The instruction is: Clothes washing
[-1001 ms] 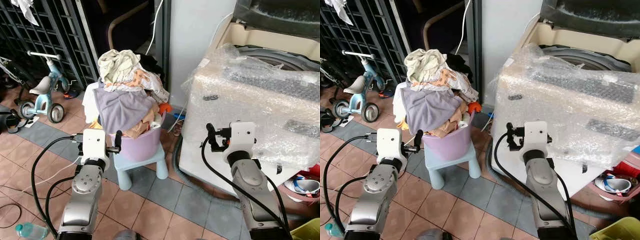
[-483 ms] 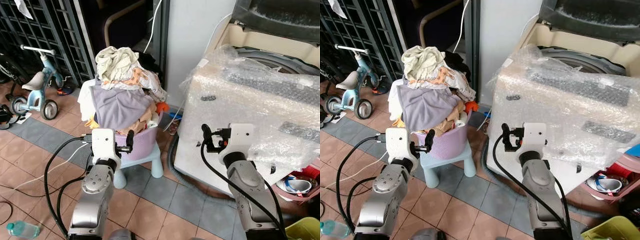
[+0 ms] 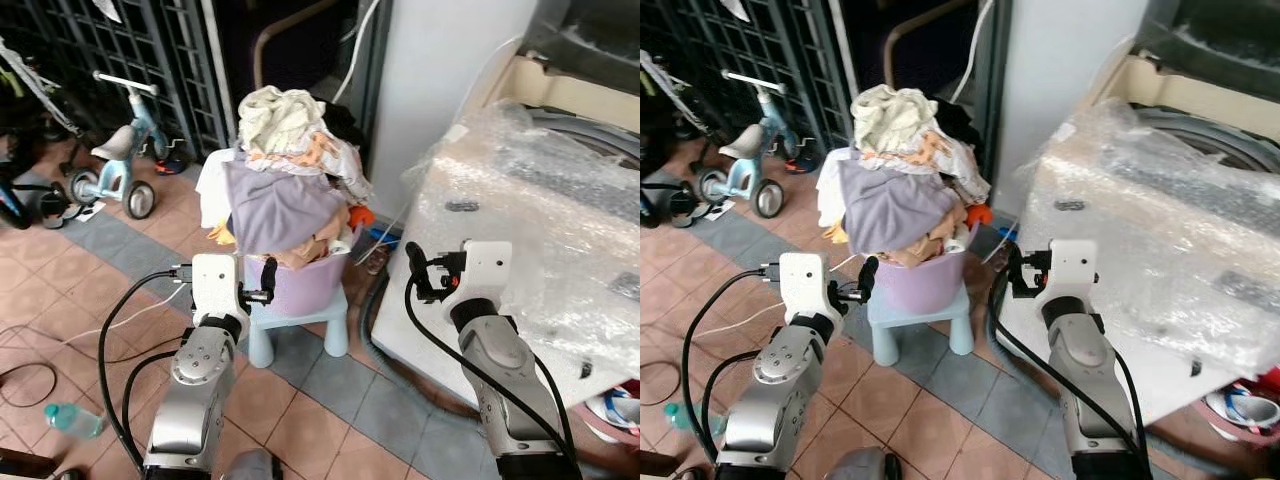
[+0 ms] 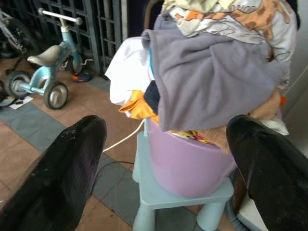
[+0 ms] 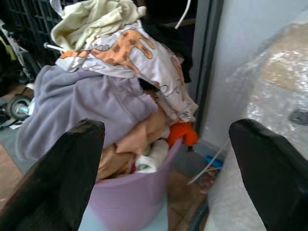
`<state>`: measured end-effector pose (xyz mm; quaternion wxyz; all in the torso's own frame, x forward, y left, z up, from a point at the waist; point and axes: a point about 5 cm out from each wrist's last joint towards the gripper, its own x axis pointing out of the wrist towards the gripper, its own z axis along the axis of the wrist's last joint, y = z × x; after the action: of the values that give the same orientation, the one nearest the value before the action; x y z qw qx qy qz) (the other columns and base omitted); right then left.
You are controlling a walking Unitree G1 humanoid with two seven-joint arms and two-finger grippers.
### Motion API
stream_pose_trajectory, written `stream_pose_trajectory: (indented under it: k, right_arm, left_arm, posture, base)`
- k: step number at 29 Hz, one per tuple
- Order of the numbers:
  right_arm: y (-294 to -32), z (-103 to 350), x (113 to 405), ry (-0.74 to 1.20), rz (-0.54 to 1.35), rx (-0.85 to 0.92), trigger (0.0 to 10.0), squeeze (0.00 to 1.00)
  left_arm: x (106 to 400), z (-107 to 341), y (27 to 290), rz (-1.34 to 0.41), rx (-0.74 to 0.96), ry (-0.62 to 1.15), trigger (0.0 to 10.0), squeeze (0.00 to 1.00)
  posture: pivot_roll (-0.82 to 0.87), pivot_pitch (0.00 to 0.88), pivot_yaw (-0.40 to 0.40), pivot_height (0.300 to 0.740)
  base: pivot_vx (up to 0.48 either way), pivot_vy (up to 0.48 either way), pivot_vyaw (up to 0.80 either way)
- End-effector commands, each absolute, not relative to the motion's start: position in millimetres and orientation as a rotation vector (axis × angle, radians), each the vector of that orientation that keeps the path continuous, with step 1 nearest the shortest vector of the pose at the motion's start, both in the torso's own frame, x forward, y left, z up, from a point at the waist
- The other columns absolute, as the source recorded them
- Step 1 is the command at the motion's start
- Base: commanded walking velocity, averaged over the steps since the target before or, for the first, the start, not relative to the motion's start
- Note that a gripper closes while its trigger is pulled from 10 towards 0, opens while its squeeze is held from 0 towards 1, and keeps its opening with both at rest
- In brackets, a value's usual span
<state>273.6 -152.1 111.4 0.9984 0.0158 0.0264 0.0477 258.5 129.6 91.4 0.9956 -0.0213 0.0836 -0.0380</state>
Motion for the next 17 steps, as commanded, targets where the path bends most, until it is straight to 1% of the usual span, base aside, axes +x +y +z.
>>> stream_pose_trajectory:
  k: [1,5,8,12,15,17]
  right_arm:
    - [-154.3,109.6,273.3,0.054,0.095,0.024,10.0,0.00]
    - [-153.1,109.5,274.1,0.052,0.098,0.033,10.0,0.00]
    - [-151.8,111.3,275.5,0.037,0.103,0.061,10.0,0.00]
    - [-148.6,114.0,280.6,0.024,0.116,0.053,10.0,0.00]
    - [-148.4,115.6,282.7,0.019,0.113,0.058,10.0,0.00]
    - [-152.1,115.5,284.0,0.019,0.072,0.018,10.0,0.00]
  left_arm:
    - [258.7,96.3,129.4,-0.078,-0.045,0.152,10.0,0.00]
    - [259.7,96.7,129.4,-0.080,-0.045,0.147,10.0,0.00]
    - [261.3,97.7,129.3,-0.084,-0.041,0.136,10.0,0.00]
    - [263.5,99.5,127.8,-0.093,-0.044,0.120,10.0,0.00]
    - [264.1,101.4,126.6,-0.099,-0.039,0.107,10.0,0.00]
    - [264.1,101.1,127.0,-0.086,-0.045,0.109,10.0,0.00]
  posture:
    - [-0.04,0.000,0.011,0.740]
    - [-0.04,0.000,0.012,0.740]
    - [-0.05,0.000,0.013,0.740]
    - [-0.04,0.000,0.012,0.740]
    - [-0.04,0.000,0.012,0.740]
    - [-0.04,0.000,0.011,0.740]
  base:
    - [0.000,0.428,0.80]
    - [0.000,0.424,0.78]
    - [0.274,0.394,0.00]
    - [0.359,0.313,0.00]
    - [0.469,0.000,0.00]
    - [0.352,0.000,0.00]
